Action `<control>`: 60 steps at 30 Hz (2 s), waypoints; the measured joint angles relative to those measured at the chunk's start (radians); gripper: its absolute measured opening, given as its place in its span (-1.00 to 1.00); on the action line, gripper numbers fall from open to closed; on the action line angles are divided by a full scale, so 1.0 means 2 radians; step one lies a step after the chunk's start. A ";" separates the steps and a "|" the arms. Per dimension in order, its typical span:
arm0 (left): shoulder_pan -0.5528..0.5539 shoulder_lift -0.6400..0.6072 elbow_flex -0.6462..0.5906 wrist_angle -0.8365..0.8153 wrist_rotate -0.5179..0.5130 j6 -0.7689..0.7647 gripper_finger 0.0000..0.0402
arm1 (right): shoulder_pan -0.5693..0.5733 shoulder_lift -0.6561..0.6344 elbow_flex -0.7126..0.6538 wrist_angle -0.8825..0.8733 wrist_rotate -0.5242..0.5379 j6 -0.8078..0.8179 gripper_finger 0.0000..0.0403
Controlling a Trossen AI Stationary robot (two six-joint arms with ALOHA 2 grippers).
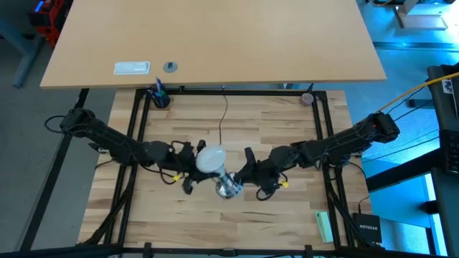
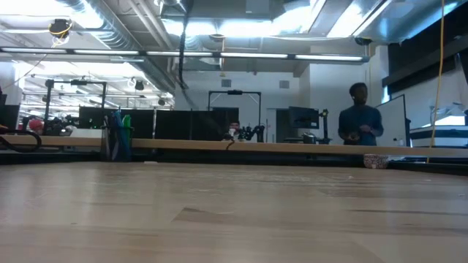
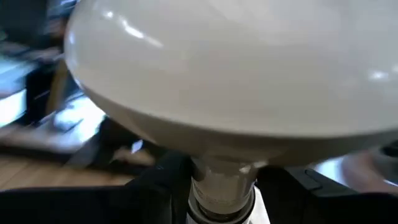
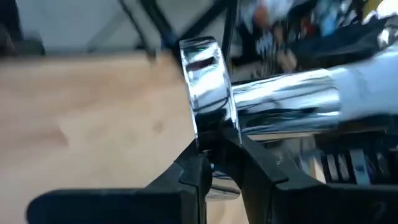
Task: Screw lightbulb
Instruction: Remove the lightbulb from the lamp
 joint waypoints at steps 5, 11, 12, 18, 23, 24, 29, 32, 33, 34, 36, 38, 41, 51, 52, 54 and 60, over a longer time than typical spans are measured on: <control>0.012 0.000 0.001 -0.094 -0.143 -0.086 -0.32 | -0.001 0.003 -0.001 -0.083 0.124 -0.009 -0.67; 0.039 0.002 0.001 -0.190 -0.230 -0.206 -0.32 | 0.003 0.027 -0.001 -0.097 0.177 -0.004 -0.67; 0.044 0.004 0.002 -0.197 -0.230 -0.219 -0.32 | 0.006 0.032 -0.001 -0.091 0.177 -0.004 -0.67; 0.069 0.012 0.001 -0.205 -0.231 -0.245 -0.33 | 0.011 0.070 -0.001 -0.038 0.174 0.000 -0.67; 0.078 0.013 0.000 -0.218 -0.235 -0.254 -0.33 | 0.010 0.095 0.004 -0.009 0.173 0.005 -0.66; 0.078 0.013 0.000 -0.217 -0.235 -0.254 -0.33 | 0.010 0.098 0.005 -0.006 0.173 0.011 -0.61; 0.078 0.017 -0.003 -0.235 -0.249 -0.234 -0.34 | 0.016 0.093 0.013 0.006 0.187 0.021 -0.15; 0.076 0.014 -0.002 -0.229 -0.245 -0.231 -0.34 | 0.023 0.086 0.011 -0.013 0.203 0.022 0.06; 0.075 0.013 -0.001 -0.228 -0.240 -0.232 -0.34 | 0.023 0.079 0.011 -0.024 0.214 0.023 0.11; 0.073 0.013 -0.001 -0.230 -0.234 -0.232 -0.34 | 0.025 0.069 0.011 -0.035 0.222 0.027 0.15; 0.068 0.014 -0.002 -0.231 -0.225 -0.231 -0.34 | 0.027 0.043 0.011 -0.082 0.222 0.055 0.18; 0.062 0.013 -0.002 -0.219 -0.220 -0.229 -0.34 | 0.027 0.022 0.011 -0.144 0.212 0.095 0.19; 0.052 0.011 -0.002 -0.208 -0.208 -0.229 -0.34 | 0.022 0.009 0.010 -0.223 0.183 0.138 0.20; 0.036 0.010 -0.001 -0.157 -0.199 -0.211 -0.34 | 0.023 0.047 0.009 -0.156 0.219 0.146 0.08; 0.036 0.010 -0.001 -0.157 -0.199 -0.212 -0.34 | 0.023 0.052 0.009 -0.151 0.233 0.142 0.05; 0.036 0.010 -0.001 -0.157 -0.199 -0.217 -0.34 | 0.023 0.055 0.009 -0.150 0.244 0.140 0.00; 0.036 0.010 -0.001 -0.159 -0.200 -0.217 -0.34 | 0.024 0.054 0.009 -0.149 0.246 0.139 -0.23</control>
